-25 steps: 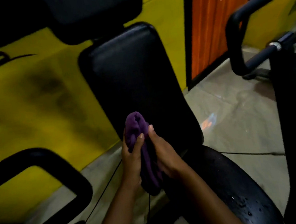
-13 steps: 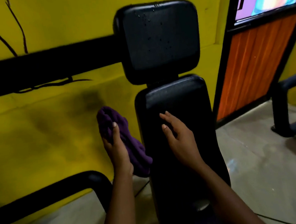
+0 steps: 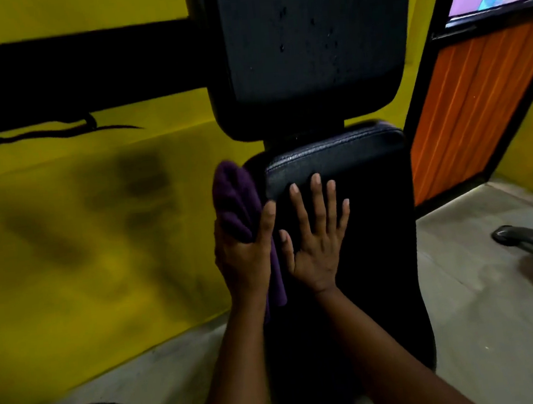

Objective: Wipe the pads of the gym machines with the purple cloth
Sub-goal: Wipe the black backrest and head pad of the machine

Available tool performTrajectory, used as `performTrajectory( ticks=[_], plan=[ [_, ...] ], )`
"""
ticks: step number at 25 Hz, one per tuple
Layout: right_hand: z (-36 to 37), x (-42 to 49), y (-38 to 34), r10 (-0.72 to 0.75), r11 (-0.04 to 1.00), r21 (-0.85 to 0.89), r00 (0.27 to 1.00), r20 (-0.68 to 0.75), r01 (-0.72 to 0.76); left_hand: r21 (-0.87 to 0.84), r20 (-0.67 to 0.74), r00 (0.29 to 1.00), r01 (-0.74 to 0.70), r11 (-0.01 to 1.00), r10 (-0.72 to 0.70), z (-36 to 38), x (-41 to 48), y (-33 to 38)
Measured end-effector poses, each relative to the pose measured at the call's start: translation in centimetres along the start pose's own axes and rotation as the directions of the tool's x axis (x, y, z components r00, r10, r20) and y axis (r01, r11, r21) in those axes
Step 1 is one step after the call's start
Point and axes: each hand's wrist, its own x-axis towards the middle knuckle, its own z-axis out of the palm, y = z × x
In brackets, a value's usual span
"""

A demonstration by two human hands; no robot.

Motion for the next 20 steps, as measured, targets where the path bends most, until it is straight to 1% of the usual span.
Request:
performTrajectory(
  ticks=[2,5,6,8,9,11,15,17,20],
  plan=[
    [0.1,-0.2,0.1,-0.008,1.0,0.007,1.0,-0.014,0.008,-0.011,-0.009,0.994,0.111,0.994,-0.111,-0.5,-2.2,-3.2],
    [0.3,-0.2,0.1,0.011,1.0,0.004,1.0,-0.015,-0.01,-0.005,-0.002,0.963,0.268,0.963,-0.268,-1.4,-5.6,-6.6],
    [0.2,-0.1,0.0,0.02,1.0,-0.001,1.0,-0.01,-0.02,-0.01,0.016,0.951,0.308,0.951,-0.307,-1.7,-6.3,-7.2],
    [-0.3,0.2,-0.1,0.029,1.0,0.004,0.999,0.015,-0.029,-0.029,0.052,0.938,0.344,0.939,-0.342,-2.1,-6.9,-7.2],
    [-0.6,0.1,0.0,0.024,1.0,0.016,0.999,0.037,-0.024,-0.039,0.064,0.938,0.344,0.938,-0.341,-2.2,-6.8,-6.9],
    [-1.0,-2.3,0.6,0.001,1.0,0.031,0.995,0.099,-0.004,-0.066,0.065,0.953,0.301,0.951,-0.297,-2.1,-6.1,-6.2],
    [-1.5,-13.0,3.0,0.0,0.999,-0.046,0.97,0.245,0.012,-0.112,0.015,0.987,0.159,0.981,-0.158,-1.5,-4.5,-5.0],
    [-0.9,-15.6,4.0,0.002,0.997,-0.08,0.966,0.257,0.019,-0.11,0.0,0.994,0.108,0.988,-0.108,-1.3,-4.4,-5.0],
    [0.6,-15.5,4.4,-0.009,0.995,-0.1,0.982,0.19,0.028,-0.099,-0.002,0.994,0.107,0.989,-0.108,-1.2,-4.9,-6.3]
  ],
)
